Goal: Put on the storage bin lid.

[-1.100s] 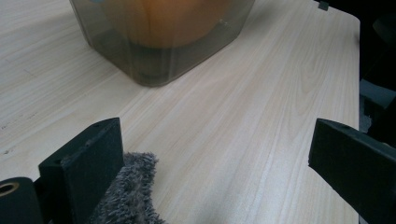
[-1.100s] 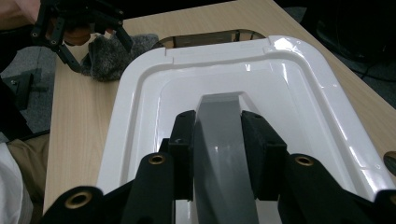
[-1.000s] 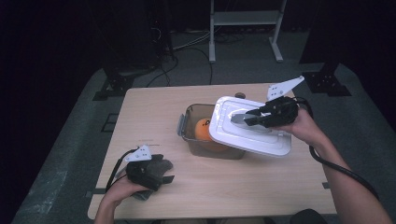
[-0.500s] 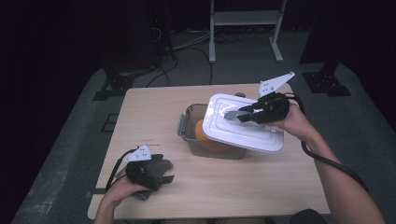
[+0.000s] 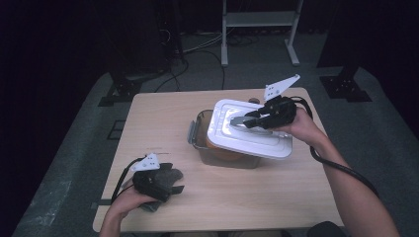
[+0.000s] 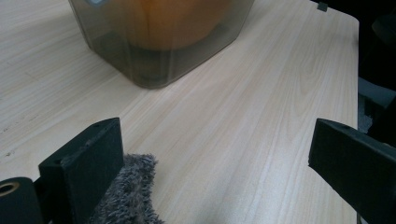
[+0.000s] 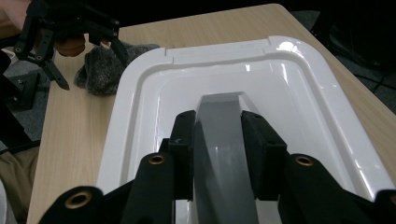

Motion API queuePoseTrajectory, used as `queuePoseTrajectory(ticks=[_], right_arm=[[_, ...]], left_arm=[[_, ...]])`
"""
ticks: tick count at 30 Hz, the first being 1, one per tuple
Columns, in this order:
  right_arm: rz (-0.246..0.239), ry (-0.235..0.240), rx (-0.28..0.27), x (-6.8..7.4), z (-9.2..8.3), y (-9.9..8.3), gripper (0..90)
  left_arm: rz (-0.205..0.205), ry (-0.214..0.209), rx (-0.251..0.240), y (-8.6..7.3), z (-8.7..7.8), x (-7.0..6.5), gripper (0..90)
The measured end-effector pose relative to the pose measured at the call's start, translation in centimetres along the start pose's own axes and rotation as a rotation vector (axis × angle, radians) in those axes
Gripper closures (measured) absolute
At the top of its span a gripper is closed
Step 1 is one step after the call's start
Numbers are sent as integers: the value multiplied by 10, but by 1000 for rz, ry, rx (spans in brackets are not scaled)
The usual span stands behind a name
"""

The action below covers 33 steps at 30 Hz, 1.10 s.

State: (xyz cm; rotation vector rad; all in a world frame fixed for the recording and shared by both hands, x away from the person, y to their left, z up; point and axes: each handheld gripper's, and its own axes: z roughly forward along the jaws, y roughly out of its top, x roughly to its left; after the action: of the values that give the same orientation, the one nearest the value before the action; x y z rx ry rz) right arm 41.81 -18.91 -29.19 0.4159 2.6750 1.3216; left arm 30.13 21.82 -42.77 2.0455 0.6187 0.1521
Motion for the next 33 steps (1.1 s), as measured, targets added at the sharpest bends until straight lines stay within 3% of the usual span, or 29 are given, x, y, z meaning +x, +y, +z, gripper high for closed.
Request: queuePoseTrajectory(ticks=[23, 33], right_arm=[[-29, 26, 9, -10, 30, 25, 657], [-26, 41, 24, -15, 43, 27, 657]], left_arm=[[-1, 0, -5, 1, -1, 0, 26], [-4, -5, -4, 0, 1, 1, 26]])
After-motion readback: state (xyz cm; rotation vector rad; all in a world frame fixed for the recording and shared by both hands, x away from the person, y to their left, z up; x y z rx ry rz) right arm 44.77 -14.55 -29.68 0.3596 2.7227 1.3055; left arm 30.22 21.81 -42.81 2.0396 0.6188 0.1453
